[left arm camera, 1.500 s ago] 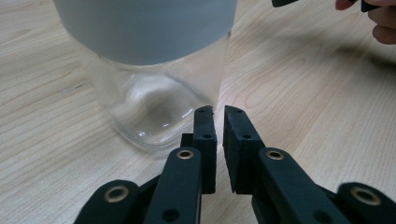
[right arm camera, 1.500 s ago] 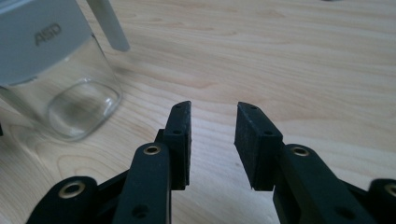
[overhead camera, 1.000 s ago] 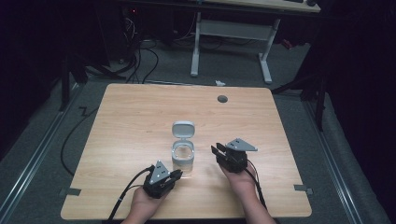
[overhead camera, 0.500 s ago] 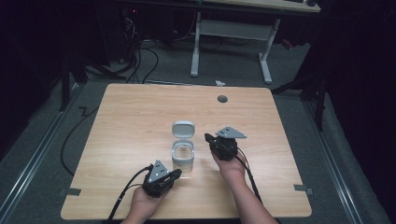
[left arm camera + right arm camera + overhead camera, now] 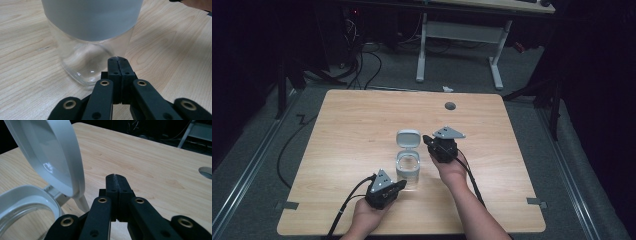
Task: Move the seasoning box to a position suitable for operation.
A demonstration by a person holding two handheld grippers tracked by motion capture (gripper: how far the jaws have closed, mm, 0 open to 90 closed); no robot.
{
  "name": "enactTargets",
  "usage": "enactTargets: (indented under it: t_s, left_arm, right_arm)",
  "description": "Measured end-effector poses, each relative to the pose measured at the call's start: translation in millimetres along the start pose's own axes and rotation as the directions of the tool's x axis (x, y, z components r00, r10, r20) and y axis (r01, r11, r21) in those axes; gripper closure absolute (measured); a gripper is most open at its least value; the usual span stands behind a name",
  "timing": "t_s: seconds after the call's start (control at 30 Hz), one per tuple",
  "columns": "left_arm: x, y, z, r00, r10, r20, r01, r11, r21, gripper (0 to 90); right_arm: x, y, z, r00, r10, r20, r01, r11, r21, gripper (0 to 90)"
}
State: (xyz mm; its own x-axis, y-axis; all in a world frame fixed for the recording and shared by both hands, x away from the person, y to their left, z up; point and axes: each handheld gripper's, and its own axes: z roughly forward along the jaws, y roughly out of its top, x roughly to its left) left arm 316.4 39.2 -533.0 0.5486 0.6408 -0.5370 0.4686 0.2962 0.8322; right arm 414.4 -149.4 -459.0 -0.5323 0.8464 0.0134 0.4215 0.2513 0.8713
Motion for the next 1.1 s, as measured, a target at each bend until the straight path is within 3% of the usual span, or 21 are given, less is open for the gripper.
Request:
enactTargets:
  t_s: [0.37,0.8,1.1]
  left_arm:
    - [1.3,0.8,1.4,0.9999,-0.014,0.002,0.014,0.9997,0.022,90.0]
    - [1.0,0.5,1.9,0.9999,-0.014,0.001,0.014,0.9996,0.025,90.0]
    - [0.5,0.3,1.5,1.0000,-0.010,0.002,0.010,0.9996,0.025,89.8]
  right_arm:
    - [7.1,17.4,-0.6,0.9999,-0.012,-0.007,0.011,0.999,-0.032,89.8]
    - [9.7,16.4,-3.1,0.9997,-0.012,-0.021,0.011,0.999,-0.039,89.8]
    - [15.1,3.3,-12.5,0.9991,-0.014,-0.039,0.013,0.999,-0.044,89.7]
